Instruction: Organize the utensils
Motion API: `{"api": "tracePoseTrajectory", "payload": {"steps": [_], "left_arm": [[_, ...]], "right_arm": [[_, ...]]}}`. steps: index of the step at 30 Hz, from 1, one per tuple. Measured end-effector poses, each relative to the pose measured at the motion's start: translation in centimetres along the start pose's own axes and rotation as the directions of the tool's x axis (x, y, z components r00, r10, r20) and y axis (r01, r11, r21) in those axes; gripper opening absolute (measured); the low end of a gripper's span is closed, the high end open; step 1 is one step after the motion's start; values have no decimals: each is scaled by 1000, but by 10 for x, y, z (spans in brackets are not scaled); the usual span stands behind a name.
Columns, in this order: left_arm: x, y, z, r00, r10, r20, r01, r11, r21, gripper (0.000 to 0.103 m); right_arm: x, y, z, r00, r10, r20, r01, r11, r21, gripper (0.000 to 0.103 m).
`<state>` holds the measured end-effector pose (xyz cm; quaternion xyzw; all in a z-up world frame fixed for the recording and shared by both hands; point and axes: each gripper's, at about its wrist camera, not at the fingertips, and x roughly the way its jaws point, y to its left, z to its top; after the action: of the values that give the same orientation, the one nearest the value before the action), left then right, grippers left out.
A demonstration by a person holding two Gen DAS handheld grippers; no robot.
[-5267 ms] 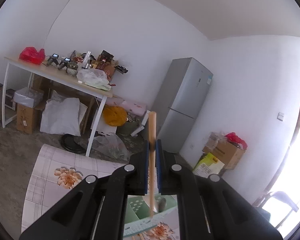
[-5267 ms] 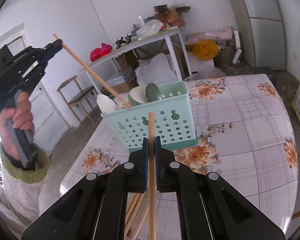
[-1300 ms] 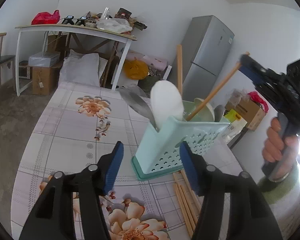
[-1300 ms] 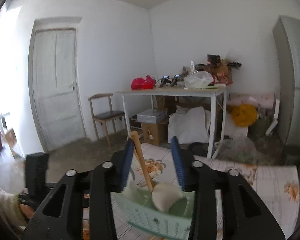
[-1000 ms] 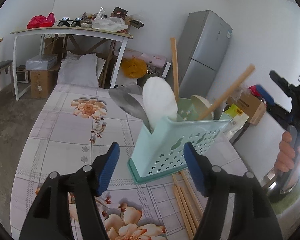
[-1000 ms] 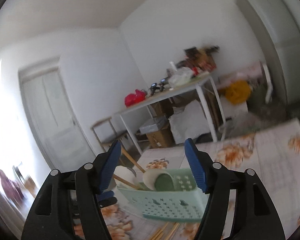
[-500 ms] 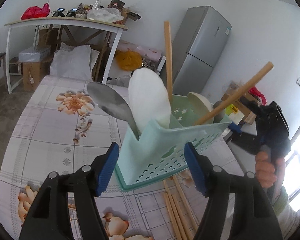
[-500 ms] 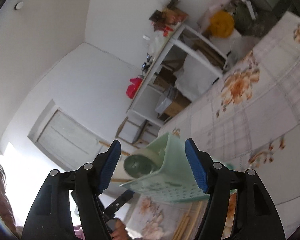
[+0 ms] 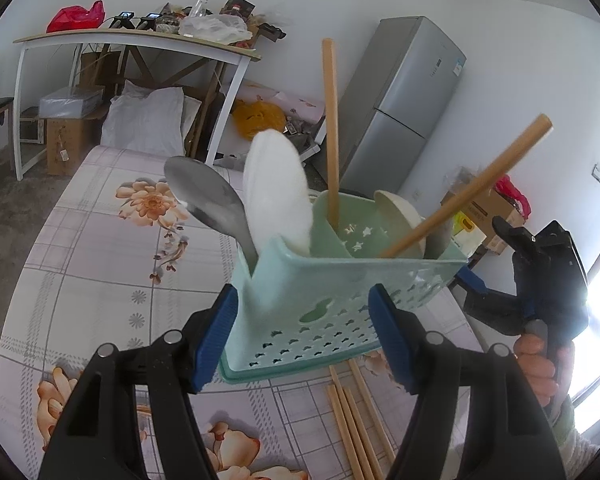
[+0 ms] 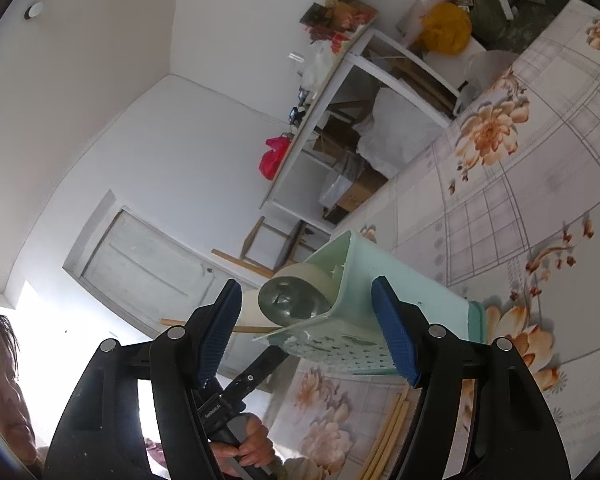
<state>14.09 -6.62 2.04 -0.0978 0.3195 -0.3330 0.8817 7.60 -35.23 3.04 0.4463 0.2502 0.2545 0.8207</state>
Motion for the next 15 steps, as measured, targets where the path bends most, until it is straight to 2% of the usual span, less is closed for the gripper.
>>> {"api": "tracePoseTrajectory", "payload": {"steps": [3,8,12,15], "left_arm": [[-3,-1,-3,1000,2,-1,-2,1000,-1,65],[-16,0,-13,1000,17,-11,-17,1000,14,66],[-26,-1,-36,997,37,-70,-35,999,27,69],[-30,-6,-56,989,60,-135,-54,997,51,72]], "right_arm": [[3,-2,0,1000,-19,-6,18,1000,-1,65],[-22,1,-3,994,-80,68,82,996,-31,65],[-48,8,-17,976,-191,108,198,978,-60,65],[-52,12,-34,958,-273,84,279,957,-84,65]]}}
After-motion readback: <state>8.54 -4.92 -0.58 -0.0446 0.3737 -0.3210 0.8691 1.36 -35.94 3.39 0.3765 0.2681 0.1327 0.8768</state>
